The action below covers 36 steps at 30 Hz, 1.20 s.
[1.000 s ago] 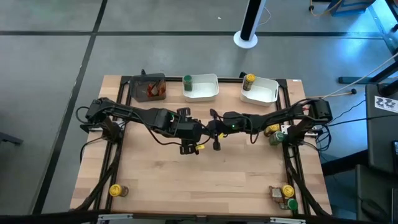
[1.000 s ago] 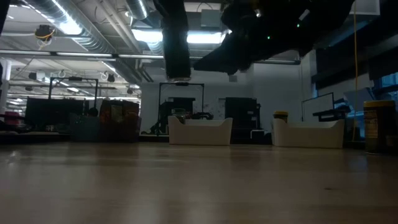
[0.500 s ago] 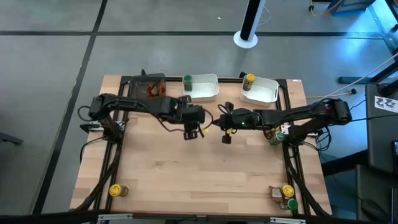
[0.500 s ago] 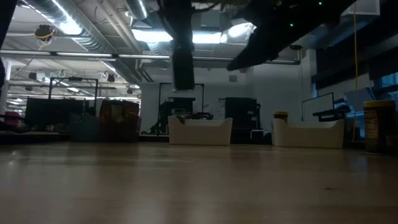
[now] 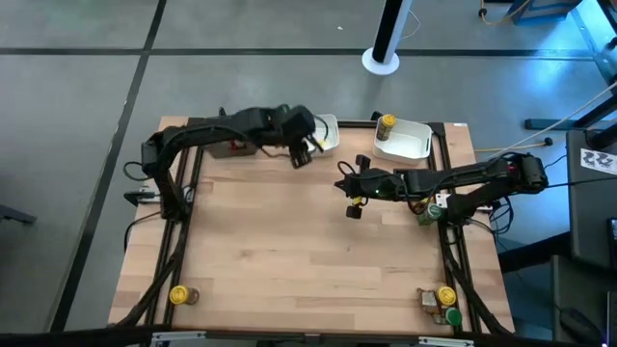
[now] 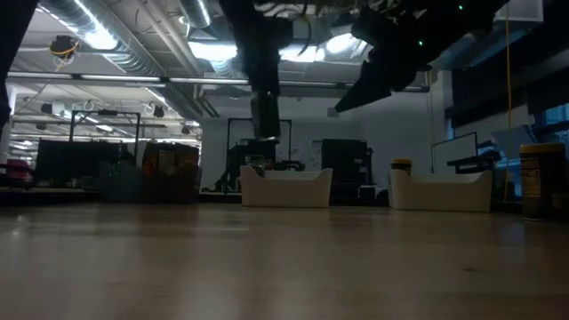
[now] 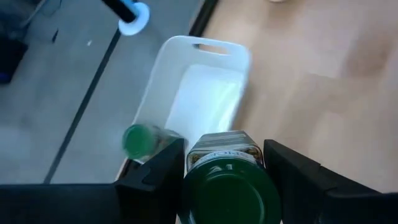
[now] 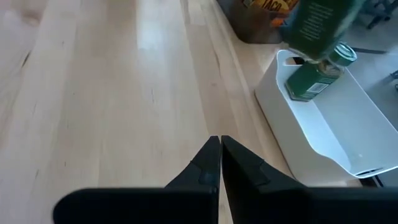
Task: Sort spices by type
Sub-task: Put the bottom left green seasoning bottle into the left white bin
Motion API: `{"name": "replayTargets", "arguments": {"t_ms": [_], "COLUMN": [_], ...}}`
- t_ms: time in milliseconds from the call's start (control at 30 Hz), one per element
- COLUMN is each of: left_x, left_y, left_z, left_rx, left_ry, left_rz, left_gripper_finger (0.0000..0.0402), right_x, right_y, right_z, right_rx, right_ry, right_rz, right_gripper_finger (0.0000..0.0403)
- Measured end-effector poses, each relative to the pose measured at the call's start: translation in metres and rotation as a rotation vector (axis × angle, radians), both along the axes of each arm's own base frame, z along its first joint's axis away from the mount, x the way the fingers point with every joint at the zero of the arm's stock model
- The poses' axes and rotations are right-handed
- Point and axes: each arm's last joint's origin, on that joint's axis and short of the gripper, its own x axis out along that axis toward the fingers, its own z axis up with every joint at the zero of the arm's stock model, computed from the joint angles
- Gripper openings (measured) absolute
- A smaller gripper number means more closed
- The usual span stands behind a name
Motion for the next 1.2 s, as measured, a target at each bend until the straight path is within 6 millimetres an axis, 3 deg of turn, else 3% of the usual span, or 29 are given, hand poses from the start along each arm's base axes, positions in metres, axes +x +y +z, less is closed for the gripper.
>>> {"name": "replayTargets", "arguments": {"t_ms": [200,333,800,1200], "left_x": [-0.004,-0.002,0.0,0.016], "left_y": [0.044,0.061,0.08,0.091], "left_z": [-0.016,-0.024,-0.045,-0.091], "left_rx": [-0.034,-0.061,-0.17,-0.2], "left_ry": [-0.005,-0.047,-0.106,-0.018], "left_rz": [0.137,0.185,0.363,0.409], "left_gripper_finger": [0.0183,0.0183,0.0183,0.0183], "right_x": [0.0,0.0,-0.001,-0.001], "right_y": [0.0,0.0,0.0,0.0], "right_z": [0.0,0.0,-0.002,-0.002], "right_rx": [0.001,0.002,0.002,0.003], "right_ry": [0.0,0.002,0.02,0.024], "right_rz": [-0.001,-0.001,-0.001,0.0], "right_gripper_finger": [0.0017,0.0017,0.0017,0.0017]}}
